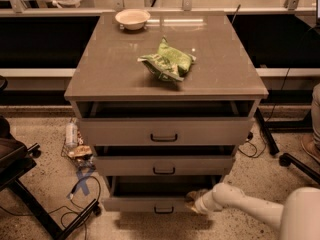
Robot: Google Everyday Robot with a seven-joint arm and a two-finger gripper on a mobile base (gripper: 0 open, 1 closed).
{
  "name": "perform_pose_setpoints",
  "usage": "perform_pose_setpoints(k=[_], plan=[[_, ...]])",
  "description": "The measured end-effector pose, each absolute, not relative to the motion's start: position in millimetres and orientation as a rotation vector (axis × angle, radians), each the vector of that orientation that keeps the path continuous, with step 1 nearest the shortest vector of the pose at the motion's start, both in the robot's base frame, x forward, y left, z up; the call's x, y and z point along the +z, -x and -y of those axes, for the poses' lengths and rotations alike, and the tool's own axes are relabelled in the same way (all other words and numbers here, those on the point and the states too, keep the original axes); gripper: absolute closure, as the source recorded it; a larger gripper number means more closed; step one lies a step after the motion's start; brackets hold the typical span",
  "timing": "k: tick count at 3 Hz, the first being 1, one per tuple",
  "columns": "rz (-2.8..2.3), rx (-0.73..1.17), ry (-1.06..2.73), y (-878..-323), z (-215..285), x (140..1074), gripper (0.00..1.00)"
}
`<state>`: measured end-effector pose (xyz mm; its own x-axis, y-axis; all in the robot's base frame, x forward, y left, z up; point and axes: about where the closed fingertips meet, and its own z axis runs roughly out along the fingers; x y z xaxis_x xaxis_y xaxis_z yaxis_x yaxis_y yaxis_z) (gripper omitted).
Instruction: Open bottom drawer
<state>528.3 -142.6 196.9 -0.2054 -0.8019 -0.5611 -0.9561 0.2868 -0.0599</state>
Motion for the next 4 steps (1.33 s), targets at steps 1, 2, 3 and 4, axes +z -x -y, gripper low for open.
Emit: perform_pose_setpoints(k=[1, 2, 3, 4], plan=[[-2.073, 0.433, 1.562, -515, 141, 197, 1.00], [-2.073, 0.433, 1.562, -515, 141, 197, 1.00], [-2.089, 0.447, 1.553, -491, 141, 200, 1.00], [-2.100, 0.447, 1.546, -478, 145, 201, 1.00]])
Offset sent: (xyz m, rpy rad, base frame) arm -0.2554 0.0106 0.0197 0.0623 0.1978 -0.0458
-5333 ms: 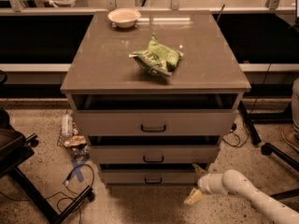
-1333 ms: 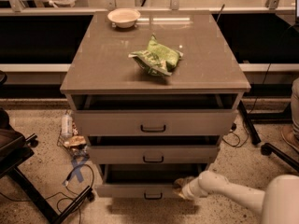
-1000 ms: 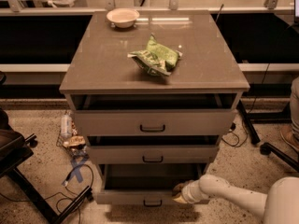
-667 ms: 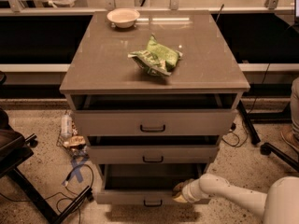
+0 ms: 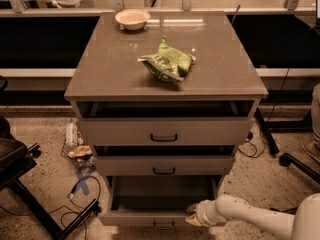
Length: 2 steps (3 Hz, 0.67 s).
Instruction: Open bottom drawer
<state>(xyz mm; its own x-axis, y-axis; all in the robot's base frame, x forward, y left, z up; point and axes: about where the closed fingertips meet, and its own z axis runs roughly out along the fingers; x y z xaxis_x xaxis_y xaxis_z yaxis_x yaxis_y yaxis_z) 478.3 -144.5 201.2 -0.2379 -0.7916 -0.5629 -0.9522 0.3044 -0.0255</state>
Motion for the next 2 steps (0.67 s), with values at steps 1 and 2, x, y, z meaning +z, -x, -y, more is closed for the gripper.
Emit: perform_pose_setpoints(k=[1, 2], plan=[[-2.122, 0.454, 1.564, -448.6, 144.3, 206.8, 1.00], [-2.122, 0.454, 1.564, -448.6, 144.3, 206.7, 1.00]])
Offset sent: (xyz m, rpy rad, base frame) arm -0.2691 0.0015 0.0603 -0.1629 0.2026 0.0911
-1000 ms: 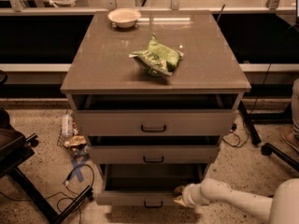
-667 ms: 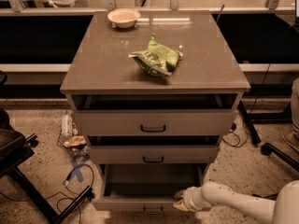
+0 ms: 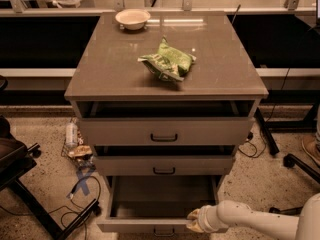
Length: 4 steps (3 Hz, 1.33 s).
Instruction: Open bottom drawer
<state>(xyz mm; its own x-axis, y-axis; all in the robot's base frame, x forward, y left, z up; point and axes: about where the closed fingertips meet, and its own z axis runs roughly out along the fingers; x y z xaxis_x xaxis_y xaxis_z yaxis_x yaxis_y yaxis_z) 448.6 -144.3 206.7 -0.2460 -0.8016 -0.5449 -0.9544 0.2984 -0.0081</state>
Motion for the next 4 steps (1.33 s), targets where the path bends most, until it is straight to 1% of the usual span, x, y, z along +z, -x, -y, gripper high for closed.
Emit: perform_pose_setpoints(k=[1, 2, 3, 4], plan=[[-2.134, 0.464, 1.600, -420, 143, 212, 1.00], [-2.134, 0.464, 1.600, -420, 143, 212, 1.00], [-2.125, 0.452, 1.618, -428, 145, 215, 1.00], [-2.102, 0.370, 1.720, -467, 159, 236, 1.00]])
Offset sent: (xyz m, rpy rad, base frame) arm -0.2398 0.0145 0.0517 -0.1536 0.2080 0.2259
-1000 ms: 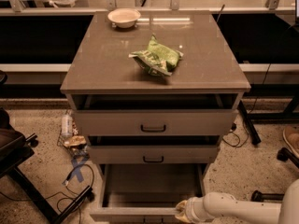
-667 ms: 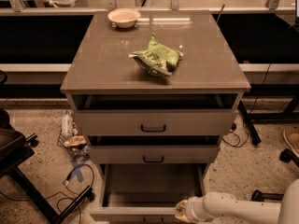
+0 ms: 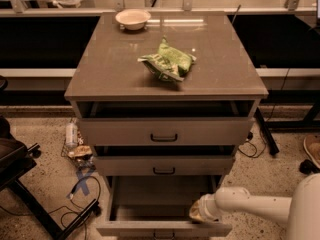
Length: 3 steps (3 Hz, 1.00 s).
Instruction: Open bottom drawer
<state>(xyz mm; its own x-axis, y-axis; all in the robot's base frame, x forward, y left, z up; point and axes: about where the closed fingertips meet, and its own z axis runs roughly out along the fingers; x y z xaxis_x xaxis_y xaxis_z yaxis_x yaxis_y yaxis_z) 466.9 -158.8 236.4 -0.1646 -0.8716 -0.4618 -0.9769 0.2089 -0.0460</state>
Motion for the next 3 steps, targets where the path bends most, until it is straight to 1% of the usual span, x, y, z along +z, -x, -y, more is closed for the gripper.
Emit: perform_pose_setpoints(k=[1, 3], plan=[[-2.110, 0.249, 1.832, -497, 173, 270, 1.00], [-2.135, 0.273, 1.818, -502, 174, 256, 1.00]])
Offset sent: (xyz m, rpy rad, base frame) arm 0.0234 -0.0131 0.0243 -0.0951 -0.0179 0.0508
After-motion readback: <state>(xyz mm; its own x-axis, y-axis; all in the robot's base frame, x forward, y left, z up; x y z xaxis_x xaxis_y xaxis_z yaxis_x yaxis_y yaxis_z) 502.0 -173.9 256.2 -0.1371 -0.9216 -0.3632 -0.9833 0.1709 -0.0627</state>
